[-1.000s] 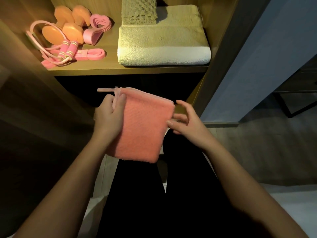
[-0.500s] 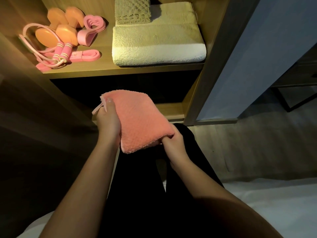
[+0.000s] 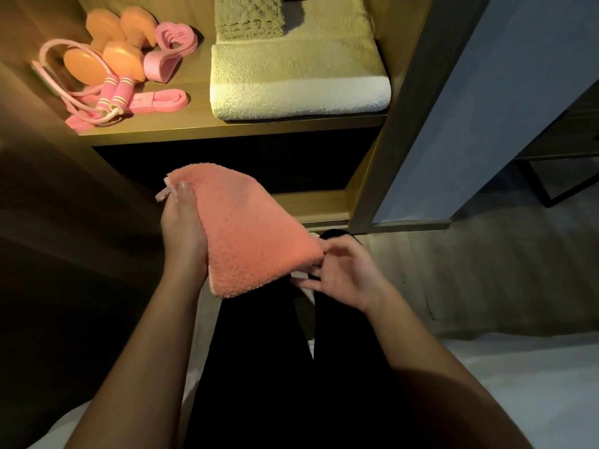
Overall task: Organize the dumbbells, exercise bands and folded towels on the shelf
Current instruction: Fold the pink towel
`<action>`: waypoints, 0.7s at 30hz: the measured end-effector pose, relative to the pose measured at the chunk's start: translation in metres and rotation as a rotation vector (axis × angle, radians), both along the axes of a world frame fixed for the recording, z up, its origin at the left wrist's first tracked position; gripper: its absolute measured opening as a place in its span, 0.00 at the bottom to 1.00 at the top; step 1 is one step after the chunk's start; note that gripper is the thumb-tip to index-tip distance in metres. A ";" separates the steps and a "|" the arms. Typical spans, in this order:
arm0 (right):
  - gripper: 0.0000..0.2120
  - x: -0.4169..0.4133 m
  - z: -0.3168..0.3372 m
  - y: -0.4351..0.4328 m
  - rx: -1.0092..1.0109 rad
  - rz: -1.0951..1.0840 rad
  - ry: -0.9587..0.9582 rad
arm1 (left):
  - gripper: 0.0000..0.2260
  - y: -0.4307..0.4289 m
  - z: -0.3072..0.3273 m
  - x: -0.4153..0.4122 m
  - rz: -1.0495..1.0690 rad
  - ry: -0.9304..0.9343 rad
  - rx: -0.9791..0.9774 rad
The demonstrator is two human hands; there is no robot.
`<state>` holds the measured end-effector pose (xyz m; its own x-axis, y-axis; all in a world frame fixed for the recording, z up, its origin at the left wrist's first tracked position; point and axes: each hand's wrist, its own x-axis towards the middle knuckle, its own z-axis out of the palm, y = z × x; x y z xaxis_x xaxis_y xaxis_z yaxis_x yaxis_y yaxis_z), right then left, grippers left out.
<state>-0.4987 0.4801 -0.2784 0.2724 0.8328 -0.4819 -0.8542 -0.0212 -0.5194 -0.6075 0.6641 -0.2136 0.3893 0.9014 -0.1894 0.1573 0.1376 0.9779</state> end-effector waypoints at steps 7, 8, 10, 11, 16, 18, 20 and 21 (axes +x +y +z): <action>0.21 -0.005 0.017 0.021 -0.256 0.109 -0.364 | 0.14 -0.013 0.000 0.003 -0.203 0.012 0.085; 0.17 -0.006 0.018 0.022 -0.262 0.026 -0.397 | 0.14 -0.012 -0.003 0.003 -0.187 0.037 0.124; 0.11 -0.007 0.019 0.023 -0.257 -0.113 -0.480 | 0.16 -0.008 -0.009 0.000 -0.134 0.099 0.204; 0.09 -0.007 0.020 0.023 -0.253 -0.148 -0.526 | 0.16 -0.008 -0.012 -0.002 -0.113 0.115 0.207; 0.07 -0.001 0.029 0.024 -0.261 -0.167 -0.698 | 0.12 -0.014 -0.016 0.004 -0.201 0.113 -0.151; 0.09 0.001 0.033 0.023 -0.294 -0.156 -0.714 | 0.12 -0.015 -0.021 0.005 -0.214 0.166 -0.074; 0.17 0.004 0.031 0.022 -0.374 -0.136 -0.656 | 0.13 -0.015 -0.020 0.008 -0.173 0.179 0.044; 0.21 0.004 0.029 0.020 -0.407 -0.140 -0.554 | 0.13 -0.014 -0.019 0.009 -0.159 0.169 0.086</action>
<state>-0.4948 0.5004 -0.2499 0.6595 0.5549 -0.5071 -0.4750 -0.2152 -0.8532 -0.5981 0.6499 -0.2322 0.4971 0.8468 -0.1893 0.3323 0.0157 0.9430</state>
